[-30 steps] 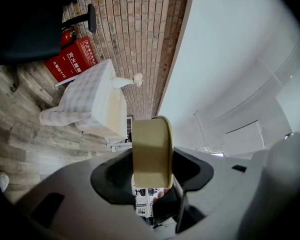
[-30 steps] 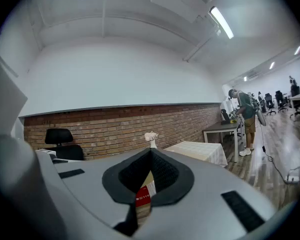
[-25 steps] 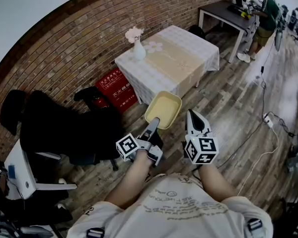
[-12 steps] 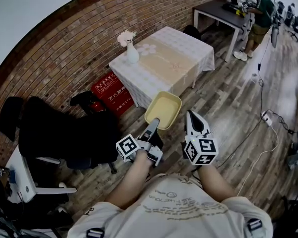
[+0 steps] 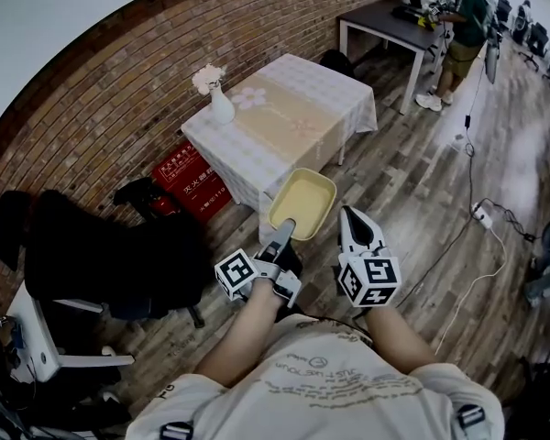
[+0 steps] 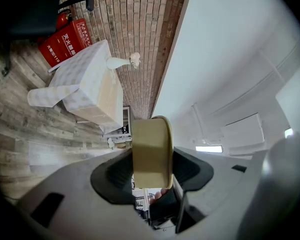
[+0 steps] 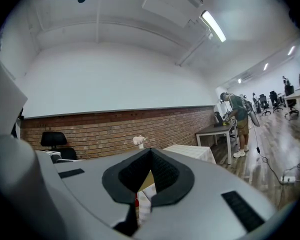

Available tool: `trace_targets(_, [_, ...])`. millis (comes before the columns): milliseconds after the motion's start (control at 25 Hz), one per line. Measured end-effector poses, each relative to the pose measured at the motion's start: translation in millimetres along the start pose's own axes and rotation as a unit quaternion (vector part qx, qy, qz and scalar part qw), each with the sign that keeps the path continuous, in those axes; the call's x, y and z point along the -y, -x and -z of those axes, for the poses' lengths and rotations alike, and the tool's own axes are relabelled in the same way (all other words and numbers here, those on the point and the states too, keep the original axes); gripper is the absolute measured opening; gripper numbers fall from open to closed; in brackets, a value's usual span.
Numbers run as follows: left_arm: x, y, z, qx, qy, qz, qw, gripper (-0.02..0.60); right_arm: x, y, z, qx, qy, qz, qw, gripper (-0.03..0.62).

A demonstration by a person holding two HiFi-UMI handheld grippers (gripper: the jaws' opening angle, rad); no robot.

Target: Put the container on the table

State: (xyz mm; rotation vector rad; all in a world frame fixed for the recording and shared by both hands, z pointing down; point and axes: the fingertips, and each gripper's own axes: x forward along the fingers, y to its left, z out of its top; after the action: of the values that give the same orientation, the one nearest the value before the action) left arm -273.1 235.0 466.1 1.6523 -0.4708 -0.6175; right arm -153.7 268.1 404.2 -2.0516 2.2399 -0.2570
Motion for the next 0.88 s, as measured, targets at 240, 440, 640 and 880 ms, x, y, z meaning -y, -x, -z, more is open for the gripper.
trace_targets(240, [-8.7,-16.0,4.3,-0.011,-0.004,-0.005,0.9999,0.225,20.9,3.4,-0.7,0.005,-0.003,0.014,1.000,0.002])
trace_targets(440, [-14.6,-37.4,5.3,-0.019,0.007,0.002,0.9998,0.225,35.1,-3.9,-2.6,0.005,-0.010,0.017,1.000,0.002])
trace_targets(640, [-18.0,-67.7,4.6,-0.032,0.004,0.015,0.9994,0.225,53.2,-15.2,-4.6,0.010,0.009,0.027,1.000,0.002])
trace_targets(880, [-30.1,-114.3,-5.7,-0.044,-0.016,0.012,0.9988,0.225,84.9,-48.2,-5.6,0.011,0.003,0.031,0.999,0.002])
